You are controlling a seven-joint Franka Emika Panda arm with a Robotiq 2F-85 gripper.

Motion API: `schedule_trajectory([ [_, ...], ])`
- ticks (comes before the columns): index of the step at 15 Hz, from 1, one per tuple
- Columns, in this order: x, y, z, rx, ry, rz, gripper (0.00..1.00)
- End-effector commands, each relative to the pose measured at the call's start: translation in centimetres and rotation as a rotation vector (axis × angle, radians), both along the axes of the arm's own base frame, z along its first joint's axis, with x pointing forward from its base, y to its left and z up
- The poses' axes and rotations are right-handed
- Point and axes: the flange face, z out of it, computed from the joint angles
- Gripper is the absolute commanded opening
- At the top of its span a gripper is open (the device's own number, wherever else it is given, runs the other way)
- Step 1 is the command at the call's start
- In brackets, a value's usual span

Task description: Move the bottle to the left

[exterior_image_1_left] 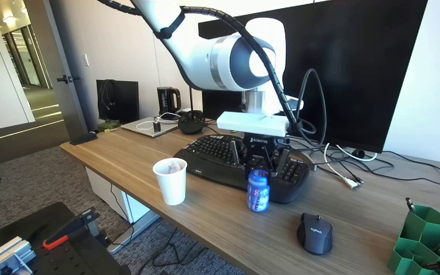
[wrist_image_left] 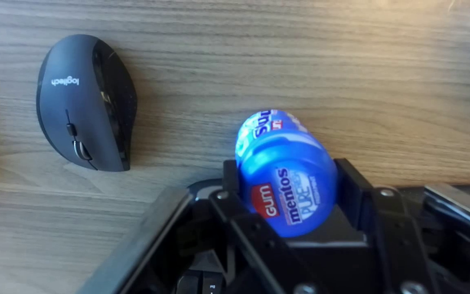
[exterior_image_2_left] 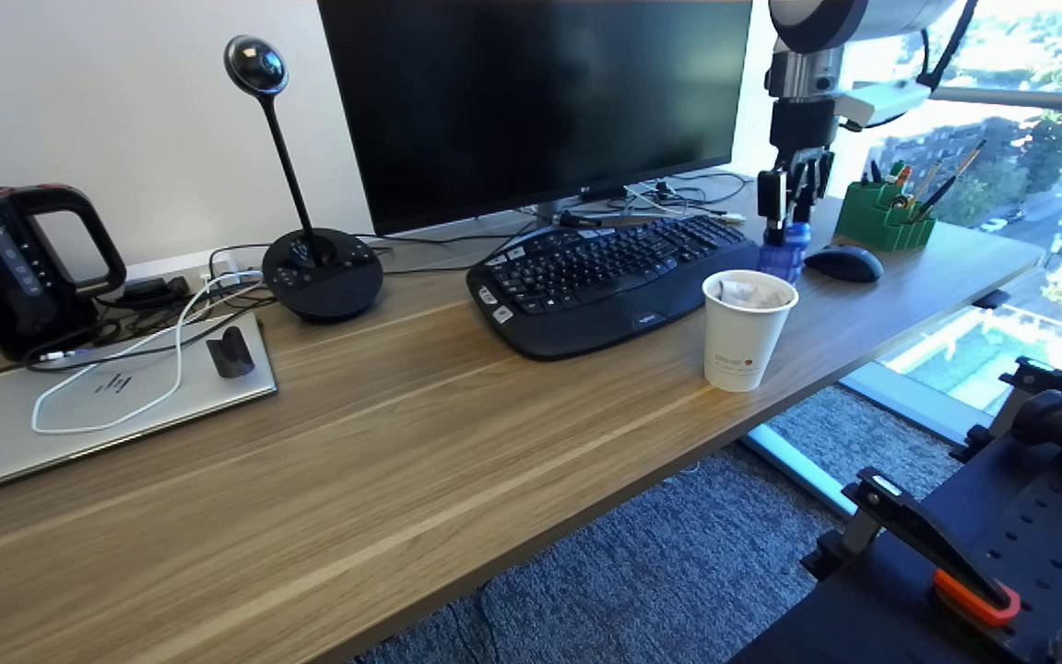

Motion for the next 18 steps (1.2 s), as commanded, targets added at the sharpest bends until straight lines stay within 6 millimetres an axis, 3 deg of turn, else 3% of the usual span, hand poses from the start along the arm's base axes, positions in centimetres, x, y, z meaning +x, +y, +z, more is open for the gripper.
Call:
schedule_trajectory([
  [1,-1.0,0.4,1.4,0.016,0.012,-0.001,0.34],
  [10,-1.8,1.7,2.5,0.019,0.044,0.009,0.34],
  [18,-2.2,6.1,3.6,0.025,0.058,0.086,0.34],
])
